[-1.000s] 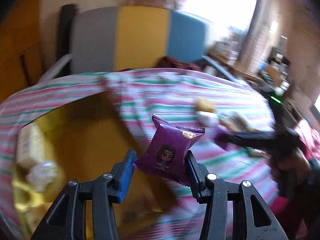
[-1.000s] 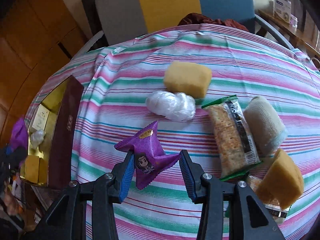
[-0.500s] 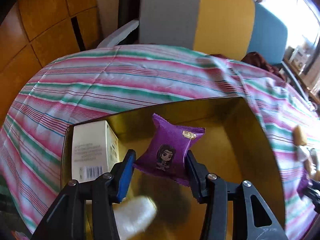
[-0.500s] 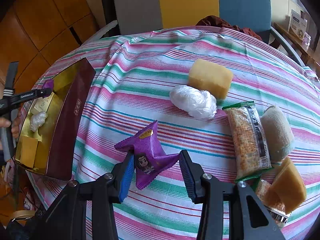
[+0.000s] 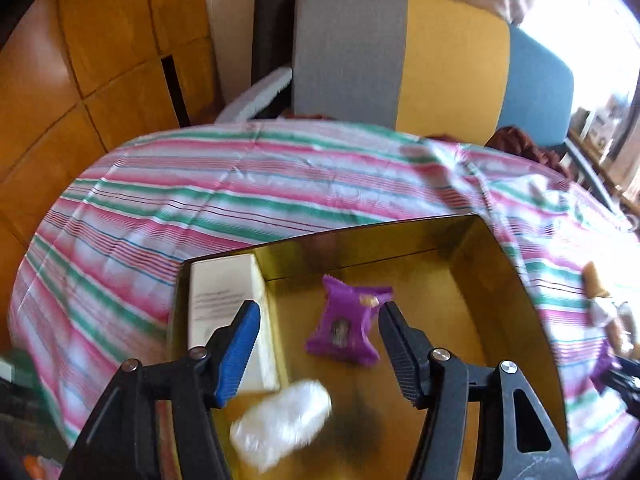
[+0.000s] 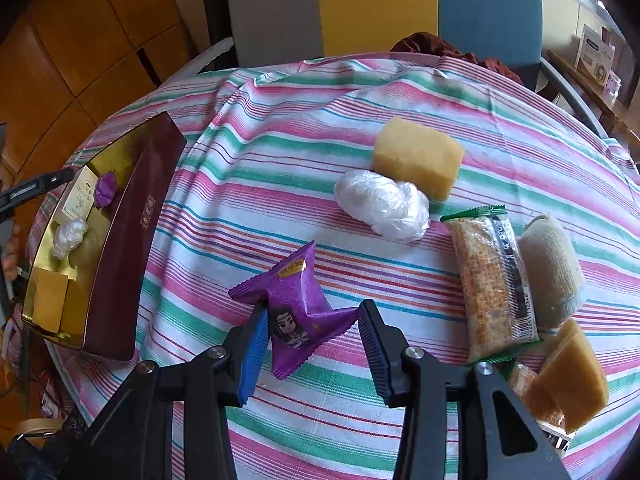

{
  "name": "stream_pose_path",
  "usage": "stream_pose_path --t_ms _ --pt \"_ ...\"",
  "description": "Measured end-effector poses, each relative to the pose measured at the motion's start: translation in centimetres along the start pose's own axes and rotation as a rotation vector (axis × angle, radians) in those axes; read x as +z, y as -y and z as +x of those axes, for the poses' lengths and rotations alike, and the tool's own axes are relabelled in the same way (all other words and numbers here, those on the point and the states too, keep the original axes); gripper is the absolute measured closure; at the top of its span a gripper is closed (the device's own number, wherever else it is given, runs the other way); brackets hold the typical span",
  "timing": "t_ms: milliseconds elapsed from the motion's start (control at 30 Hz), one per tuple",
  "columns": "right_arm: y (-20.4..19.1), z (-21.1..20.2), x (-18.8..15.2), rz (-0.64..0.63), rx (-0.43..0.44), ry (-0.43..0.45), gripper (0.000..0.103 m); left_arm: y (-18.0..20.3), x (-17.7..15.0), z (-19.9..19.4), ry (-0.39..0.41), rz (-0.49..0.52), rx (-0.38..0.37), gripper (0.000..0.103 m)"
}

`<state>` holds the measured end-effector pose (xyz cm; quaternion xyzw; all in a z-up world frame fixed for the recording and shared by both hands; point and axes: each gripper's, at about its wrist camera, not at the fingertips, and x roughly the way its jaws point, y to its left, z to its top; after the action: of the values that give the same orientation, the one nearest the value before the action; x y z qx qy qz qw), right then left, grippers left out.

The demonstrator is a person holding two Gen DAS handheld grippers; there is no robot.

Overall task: Organize objects
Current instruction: 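Carry both purple packets into the gold tray and open both tools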

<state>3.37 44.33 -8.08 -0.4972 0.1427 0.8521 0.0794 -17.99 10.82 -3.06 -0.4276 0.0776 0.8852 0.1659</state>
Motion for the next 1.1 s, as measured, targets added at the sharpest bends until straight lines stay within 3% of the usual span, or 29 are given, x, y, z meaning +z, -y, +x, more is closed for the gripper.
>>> stream_pose_path --t_ms 133,300,533,700,900,967,1033,1100 --pt "0.0 -0.8 0.1 0.003 -0.003 0.028 0.058 -0.7 -2.4 -4.4 0.075 -0.015 -0.014 0.031" --pt "-1.7 -2.5 0.9 -0.001 0.021 0.065 0.058 -1.7 -5.8 -7.5 0.108 0.0 -0.021 0.031" --pt "-12.4 -3.6 3.7 -0.17 0.128 0.098 0.058 -4.4 -9.2 -8.6 0.095 -0.065 -0.022 0.03" --pt "-20.3 0.3 5.8 -0.276 0.148 0.001 0.058 -6.9 -10.7 -8.9 0.087 -0.133 -0.012 0.028" --pt "-26.5 7.8 8.0 -0.29 0.137 -0.168 0.057 -9.1 -11.9 -8.8 0.082 -0.187 -0.023 0.026" --pt "-27.7 9.7 8.8 -0.256 0.139 -0.183 0.056 -9.2 -11.9 -8.5 0.07 -0.197 -0.04 0.026" --pt "-28.4 10.8 9.1 -0.22 0.184 -0.177 0.052 -9.1 -12.0 -8.6 0.069 -0.192 -0.041 0.026" --pt "-28.5 10.9 8.8 -0.192 0.201 -0.167 0.038 -9.0 -12.0 -8.7 0.072 -0.187 -0.044 0.026"
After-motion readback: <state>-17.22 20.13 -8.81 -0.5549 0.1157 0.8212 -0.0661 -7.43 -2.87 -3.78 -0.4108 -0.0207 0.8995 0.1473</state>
